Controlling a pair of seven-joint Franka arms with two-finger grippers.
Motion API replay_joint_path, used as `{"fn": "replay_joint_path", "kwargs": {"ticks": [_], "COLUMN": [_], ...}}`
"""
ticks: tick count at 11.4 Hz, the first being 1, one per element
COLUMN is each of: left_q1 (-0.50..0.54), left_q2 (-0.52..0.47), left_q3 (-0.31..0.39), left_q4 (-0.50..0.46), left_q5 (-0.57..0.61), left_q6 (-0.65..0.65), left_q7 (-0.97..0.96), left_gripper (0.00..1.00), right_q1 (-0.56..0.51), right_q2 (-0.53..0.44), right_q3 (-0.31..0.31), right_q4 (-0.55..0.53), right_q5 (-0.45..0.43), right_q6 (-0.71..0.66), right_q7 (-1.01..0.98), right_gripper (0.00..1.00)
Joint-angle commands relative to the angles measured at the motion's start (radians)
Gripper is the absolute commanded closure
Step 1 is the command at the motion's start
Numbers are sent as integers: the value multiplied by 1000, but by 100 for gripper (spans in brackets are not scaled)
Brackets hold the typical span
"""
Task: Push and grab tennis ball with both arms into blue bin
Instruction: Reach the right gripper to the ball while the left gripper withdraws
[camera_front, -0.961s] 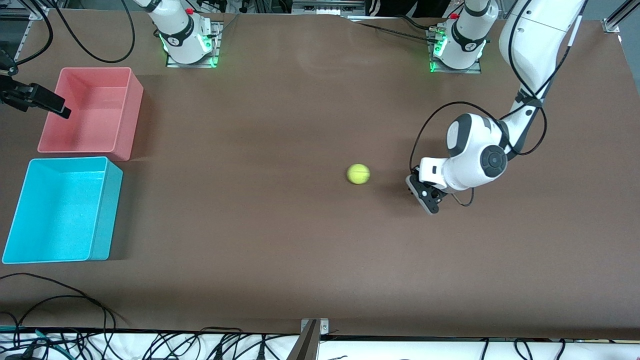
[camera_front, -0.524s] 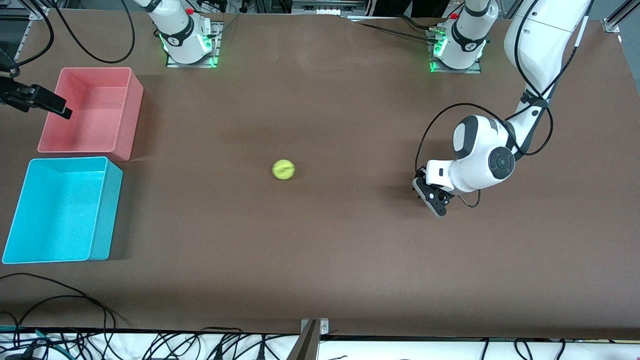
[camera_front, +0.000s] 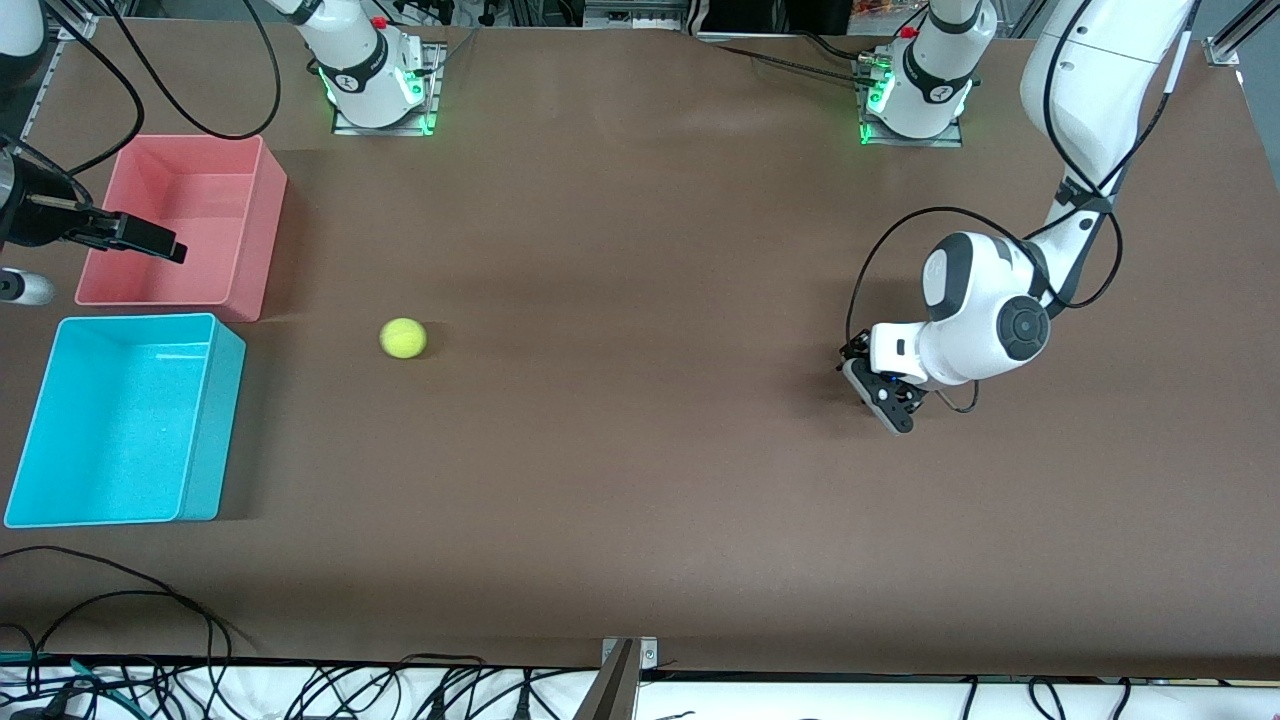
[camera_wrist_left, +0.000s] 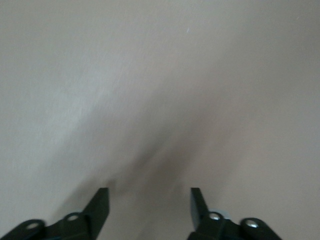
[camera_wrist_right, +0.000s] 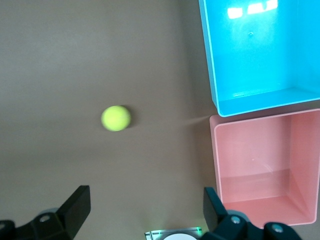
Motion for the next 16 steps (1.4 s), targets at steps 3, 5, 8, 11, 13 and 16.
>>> {"fn": "replay_joint_path", "kwargs": {"ticks": [3,5,8,11,13,16], "left_q1": [65,65,68,60,54,31], "left_q2": [-240,-331,-342,-342,-377,-429], "left_q3": [30,115,202,294,297,199], "left_q4": [-159,-139,-8,216,279,407], "left_q5": [13,15,16,18,82,244], "left_q6": [-7,-9,-103,-411,-515,-731], "left_q7": [-12,0,1,-8,-73,-312], "left_gripper": [0,0,0,0,0,0], "right_q1": [-6,-6,-4,-3,0,39], "right_q2": [33,89,155,254,325,345], "right_q3": [-3,-4,-4,-4,-4,-4], "right_q4": [1,0,0,-2,-37,-226], "right_q5": [-2,-44,-44,-48,-67,-83], "right_q6": [-26,23,68,148,229,422], "right_q7": [6,8,8,18,18,23], "right_gripper": [0,0,0,0,0,0]}}
